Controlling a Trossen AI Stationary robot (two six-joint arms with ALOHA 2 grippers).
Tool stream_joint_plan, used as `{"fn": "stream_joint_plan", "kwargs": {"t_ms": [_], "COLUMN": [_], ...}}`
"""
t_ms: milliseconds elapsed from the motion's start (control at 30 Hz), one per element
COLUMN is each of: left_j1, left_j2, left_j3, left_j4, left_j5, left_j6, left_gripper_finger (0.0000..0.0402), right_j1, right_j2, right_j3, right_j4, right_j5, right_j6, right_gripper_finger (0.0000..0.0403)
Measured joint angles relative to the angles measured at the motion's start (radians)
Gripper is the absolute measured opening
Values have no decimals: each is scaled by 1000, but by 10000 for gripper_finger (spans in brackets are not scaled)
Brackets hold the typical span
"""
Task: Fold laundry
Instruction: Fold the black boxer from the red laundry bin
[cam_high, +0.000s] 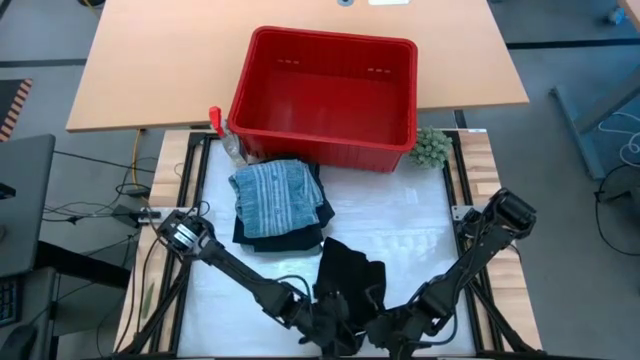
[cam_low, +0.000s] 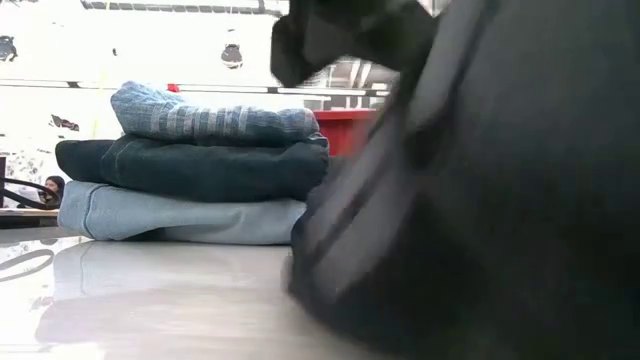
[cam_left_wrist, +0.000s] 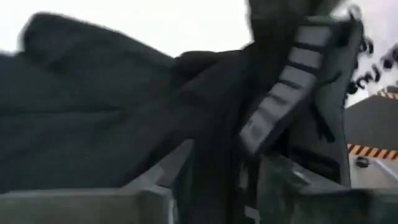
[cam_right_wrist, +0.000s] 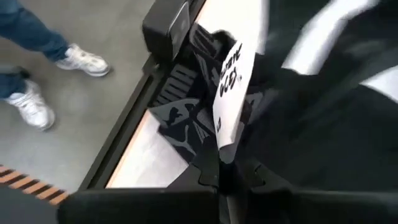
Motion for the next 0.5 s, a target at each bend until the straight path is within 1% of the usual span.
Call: {"fn": "stream_joint_plan", "kwargs": {"t_ms": [67,167,233,300,367,500], "left_j1": [17,38,43,37,32,16], "left_j2": [-39,-109,-148,-183,-207,-248], "left_j3": [23,36,36,35,35,33], "left_j4": [-108,-192,-221,-258,-285,-325], "left_j5": [4,12,7,-22,-67,-161], "left_j6": [-57,-46,2,34,37,13], "left_gripper_finger": [149,175,181,182,182,183], "right_j1": [-1,-9,-21,-41,-65,-116], "right_j2": [-14,-69,-123,-181,-235,-334], "right_j3": [0,0,0,0,0,0], "right_j4": [-21,-53,-68,-98,-117,-137], "right_j5": [-29,-53,-62,-67,-69,-125], "right_j6": [16,45,62,88,121,177], "right_gripper_finger": [27,27,27,27,27,27]}}
